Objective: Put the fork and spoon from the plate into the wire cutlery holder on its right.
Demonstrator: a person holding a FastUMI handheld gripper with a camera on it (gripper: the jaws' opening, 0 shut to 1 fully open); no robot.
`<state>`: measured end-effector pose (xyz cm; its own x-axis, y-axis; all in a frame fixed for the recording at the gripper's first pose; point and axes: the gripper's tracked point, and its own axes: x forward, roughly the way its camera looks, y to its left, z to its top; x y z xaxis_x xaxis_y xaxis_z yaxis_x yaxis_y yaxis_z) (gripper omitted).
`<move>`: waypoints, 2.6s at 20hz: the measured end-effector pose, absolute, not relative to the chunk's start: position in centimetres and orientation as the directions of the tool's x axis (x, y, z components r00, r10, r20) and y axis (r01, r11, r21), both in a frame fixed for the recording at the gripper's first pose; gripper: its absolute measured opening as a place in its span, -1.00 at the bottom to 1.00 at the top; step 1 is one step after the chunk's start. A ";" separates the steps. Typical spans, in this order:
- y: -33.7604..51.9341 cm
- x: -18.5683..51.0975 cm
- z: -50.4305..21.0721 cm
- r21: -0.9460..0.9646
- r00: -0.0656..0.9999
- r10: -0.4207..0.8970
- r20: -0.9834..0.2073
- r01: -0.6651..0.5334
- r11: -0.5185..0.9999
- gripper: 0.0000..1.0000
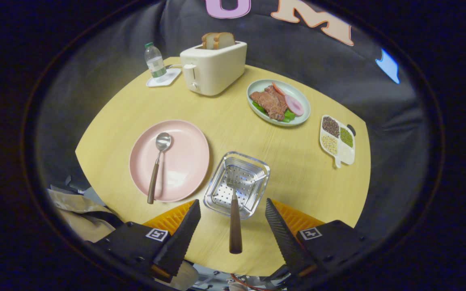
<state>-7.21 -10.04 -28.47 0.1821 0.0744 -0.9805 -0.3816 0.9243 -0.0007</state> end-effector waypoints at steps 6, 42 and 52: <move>-5.8 -5.4 -26.5 0.014 0.411 0.154 -0.899 -0.325 0.946 1.00; 6.6 -12.2 -39.4 0.058 0.450 0.288 -0.845 -0.459 0.886 0.07; 6.6 -12.7 -39.0 0.021 0.418 0.266 -0.869 -0.506 0.863 -0.78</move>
